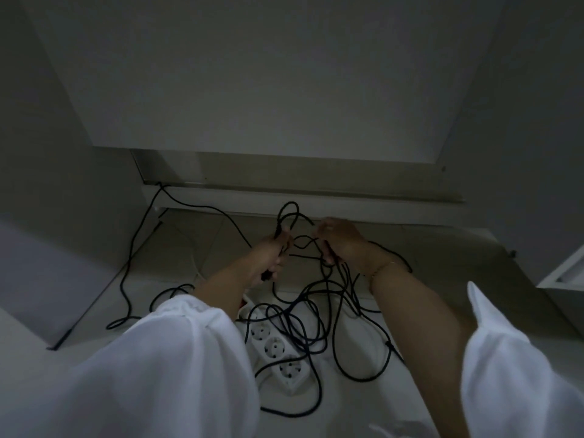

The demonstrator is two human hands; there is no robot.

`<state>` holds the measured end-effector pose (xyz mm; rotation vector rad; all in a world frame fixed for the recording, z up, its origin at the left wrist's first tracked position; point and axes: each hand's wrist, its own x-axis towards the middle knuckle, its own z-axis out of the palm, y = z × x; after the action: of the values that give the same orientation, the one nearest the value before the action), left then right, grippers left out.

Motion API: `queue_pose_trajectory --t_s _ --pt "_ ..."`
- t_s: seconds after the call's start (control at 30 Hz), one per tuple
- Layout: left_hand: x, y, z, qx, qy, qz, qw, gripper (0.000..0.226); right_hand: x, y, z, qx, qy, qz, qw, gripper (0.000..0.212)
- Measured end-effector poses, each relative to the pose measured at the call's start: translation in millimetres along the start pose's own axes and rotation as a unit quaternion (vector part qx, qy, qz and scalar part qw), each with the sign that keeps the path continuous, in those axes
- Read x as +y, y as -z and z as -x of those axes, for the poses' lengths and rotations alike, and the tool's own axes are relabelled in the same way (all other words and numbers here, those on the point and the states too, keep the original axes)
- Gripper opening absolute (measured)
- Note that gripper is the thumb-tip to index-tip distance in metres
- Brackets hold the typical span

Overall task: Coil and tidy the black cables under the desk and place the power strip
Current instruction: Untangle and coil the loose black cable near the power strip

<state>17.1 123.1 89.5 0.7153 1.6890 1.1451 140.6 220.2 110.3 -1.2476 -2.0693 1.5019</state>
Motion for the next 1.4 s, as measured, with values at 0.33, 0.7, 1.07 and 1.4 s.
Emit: queue_pose_trajectory --t_s 0.33,0.7,1.07,1.4 --pt "0.1 -8.6 -3.3 0.024 -0.029 -0.123 0.992 0.046 -9.5 -4.3 -20.7 0.154 0.015 -0.036 0.987 0.025" --pt "12.2 -26.1 4.9 0.018 -0.130 -0.096 0.987 0.034 -19.1 -6.1 -12.3 0.103 -0.098 -0.303 0.942 0.026" --pt "19.2 -27.7 6.4 0.062 -0.156 -0.021 0.986 0.036 -31.0 -18.5 -0.4 0.067 -0.088 -0.473 0.874 0.032" --pt "4.5 -7.2 -9.9 0.135 -0.176 -0.063 0.973 0.018 -38.9 -25.2 6.8 0.041 -0.030 -0.282 0.958 0.005"
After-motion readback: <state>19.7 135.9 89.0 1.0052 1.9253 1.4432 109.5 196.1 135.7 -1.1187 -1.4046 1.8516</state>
